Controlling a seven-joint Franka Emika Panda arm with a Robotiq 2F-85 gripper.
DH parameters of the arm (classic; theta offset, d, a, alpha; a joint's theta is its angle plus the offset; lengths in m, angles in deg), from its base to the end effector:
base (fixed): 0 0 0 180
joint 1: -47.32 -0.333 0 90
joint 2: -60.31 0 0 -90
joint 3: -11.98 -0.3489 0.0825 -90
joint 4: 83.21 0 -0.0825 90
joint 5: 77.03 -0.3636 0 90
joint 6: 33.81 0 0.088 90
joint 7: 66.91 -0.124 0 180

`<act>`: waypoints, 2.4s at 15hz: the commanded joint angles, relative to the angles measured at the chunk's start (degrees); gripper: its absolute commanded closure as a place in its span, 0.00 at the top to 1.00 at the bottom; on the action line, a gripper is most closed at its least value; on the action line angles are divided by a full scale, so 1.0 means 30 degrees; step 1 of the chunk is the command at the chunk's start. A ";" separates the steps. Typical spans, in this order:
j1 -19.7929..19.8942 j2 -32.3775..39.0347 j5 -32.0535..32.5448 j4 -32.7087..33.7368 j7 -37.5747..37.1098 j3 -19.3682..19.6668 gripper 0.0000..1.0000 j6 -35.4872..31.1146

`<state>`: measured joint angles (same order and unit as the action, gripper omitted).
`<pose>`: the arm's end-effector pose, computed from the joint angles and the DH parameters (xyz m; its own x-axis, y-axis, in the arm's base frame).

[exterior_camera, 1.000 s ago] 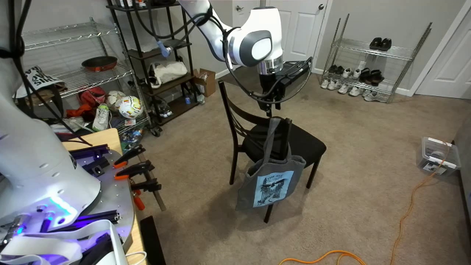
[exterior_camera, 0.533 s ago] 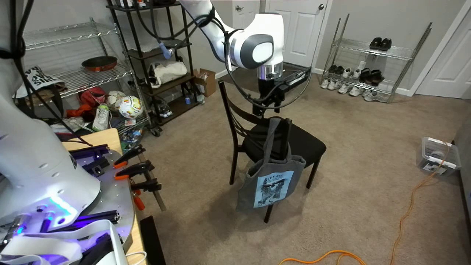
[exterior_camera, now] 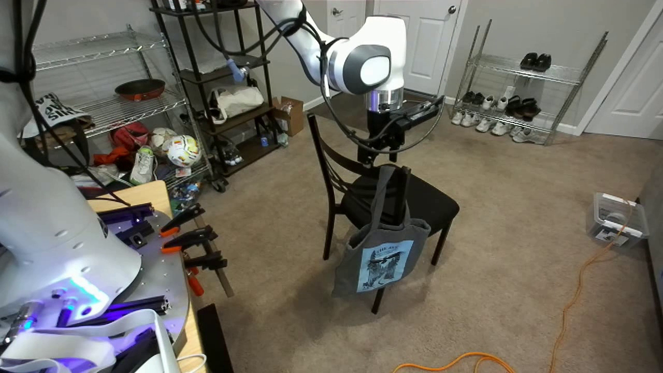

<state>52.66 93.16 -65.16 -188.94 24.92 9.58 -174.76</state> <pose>0.6531 -0.0379 0.2434 -0.1287 0.9850 -0.1149 0.9906 0.1331 0.0307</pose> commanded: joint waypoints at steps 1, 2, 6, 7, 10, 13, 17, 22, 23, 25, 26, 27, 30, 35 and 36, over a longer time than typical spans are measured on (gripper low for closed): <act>-0.0069 -0.0005 0.0048 0.0208 -0.0539 0.0083 1.00 0.0558; -0.0097 0.0092 0.0087 0.0277 -0.0553 0.0106 1.00 0.0536; -0.0079 0.0637 0.0032 0.0682 -0.0399 0.0043 1.00 0.0686; -0.0083 0.0768 0.0047 0.0776 -0.0372 0.0035 1.00 0.0706; -0.0090 0.1122 0.0086 0.1088 -0.0382 0.0049 0.98 0.0768; -0.0072 0.1281 0.0097 0.1300 -0.0372 0.0046 0.69 0.0768; -0.0094 0.1259 0.0107 0.1509 -0.0389 0.0045 0.42 0.0724; -0.0095 0.1199 0.0104 0.1639 -0.0331 -0.0036 0.11 0.0600; -0.0094 0.1213 0.0098 0.1684 -0.0327 -0.0057 0.04 0.0605; -0.0077 0.1226 0.0102 0.1702 -0.0300 -0.0073 0.05 0.0607; -0.0064 0.1197 0.0092 0.1670 -0.0289 -0.0082 0.05 0.0580; -0.0055 0.1159 0.0085 0.1637 -0.0275 -0.0091 0.06 0.0560; -0.0017 0.0701 0.0076 0.1239 -0.0315 -0.0101 0.06 0.0277; 0.0093 -0.0398 -0.0021 0.0346 -0.0396 -0.0151 0.06 -0.0243; 0.0128 -0.0616 -0.0053 0.0181 -0.0377 -0.0167 0.06 -0.0291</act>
<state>52.31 96.71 -65.11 -183.80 24.75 9.28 -174.28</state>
